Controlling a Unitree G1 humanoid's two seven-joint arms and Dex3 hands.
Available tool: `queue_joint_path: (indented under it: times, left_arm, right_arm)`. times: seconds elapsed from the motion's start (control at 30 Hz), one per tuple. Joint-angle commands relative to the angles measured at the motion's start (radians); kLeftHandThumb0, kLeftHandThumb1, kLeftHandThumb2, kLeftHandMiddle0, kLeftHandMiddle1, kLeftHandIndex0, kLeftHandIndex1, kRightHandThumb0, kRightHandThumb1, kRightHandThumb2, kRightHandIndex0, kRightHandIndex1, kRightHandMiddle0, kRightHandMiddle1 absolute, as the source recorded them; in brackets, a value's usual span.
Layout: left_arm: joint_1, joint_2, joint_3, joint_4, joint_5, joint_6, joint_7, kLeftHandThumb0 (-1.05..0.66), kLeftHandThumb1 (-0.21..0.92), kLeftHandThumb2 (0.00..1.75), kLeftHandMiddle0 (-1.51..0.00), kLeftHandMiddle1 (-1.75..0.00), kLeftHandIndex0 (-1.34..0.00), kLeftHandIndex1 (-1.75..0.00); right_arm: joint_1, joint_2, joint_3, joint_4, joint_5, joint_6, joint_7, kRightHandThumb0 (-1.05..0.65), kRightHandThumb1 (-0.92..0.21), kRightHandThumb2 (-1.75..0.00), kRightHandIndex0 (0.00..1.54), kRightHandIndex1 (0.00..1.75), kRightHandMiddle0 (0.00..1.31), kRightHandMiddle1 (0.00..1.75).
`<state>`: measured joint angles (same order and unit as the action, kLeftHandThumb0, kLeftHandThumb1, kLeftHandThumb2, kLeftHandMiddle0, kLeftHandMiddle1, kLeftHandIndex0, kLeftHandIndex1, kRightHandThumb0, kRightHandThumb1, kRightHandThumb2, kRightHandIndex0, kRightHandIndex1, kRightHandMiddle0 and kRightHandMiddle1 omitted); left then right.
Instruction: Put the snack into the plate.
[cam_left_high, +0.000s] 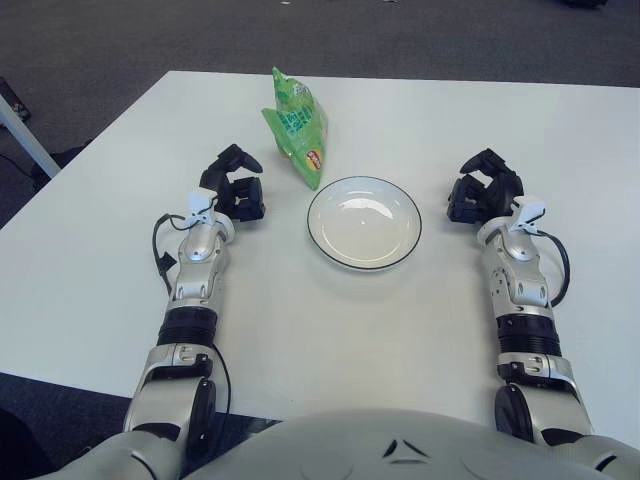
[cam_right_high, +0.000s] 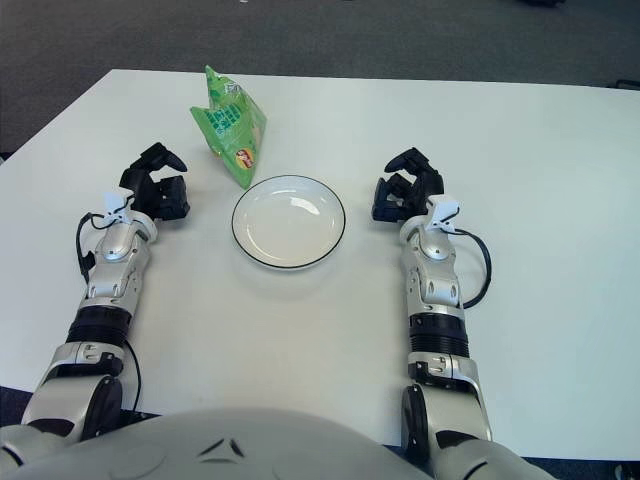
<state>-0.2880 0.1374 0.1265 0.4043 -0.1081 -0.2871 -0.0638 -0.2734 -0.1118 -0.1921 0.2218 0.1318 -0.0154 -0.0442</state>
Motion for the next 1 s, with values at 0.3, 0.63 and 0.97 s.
queue_joint_path:
  times: [0.3,0.63,0.97]
  left_arm:
    - [0.153,-0.053,-0.020,0.088,0.014,-0.005,0.000,-0.50,0.27,1.37,-1.29,-1.75,-0.65,-1.75]
    - [0.150,-0.048,-0.025,0.091,0.016,-0.003,-0.002,-0.50,0.27,1.37,-1.28,-1.75,-0.65,-1.75]
    - [0.149,-0.045,-0.025,0.087,0.019,0.008,0.006,-0.50,0.28,1.37,-1.29,-1.75,-0.65,-1.75]
  right_arm:
    - [0.134,0.044,0.002,0.048,-0.001,0.003,-0.004,0.00,-0.04,-1.64,0.83,1.72,0.58,1.75]
    - [0.134,0.043,0.003,0.047,-0.002,0.005,-0.004,0.00,-0.04,-1.63,0.83,1.73,0.58,1.75]
    - [0.134,0.044,0.005,0.044,-0.003,0.010,-0.006,0.00,-0.04,-1.63,0.83,1.73,0.58,1.75]
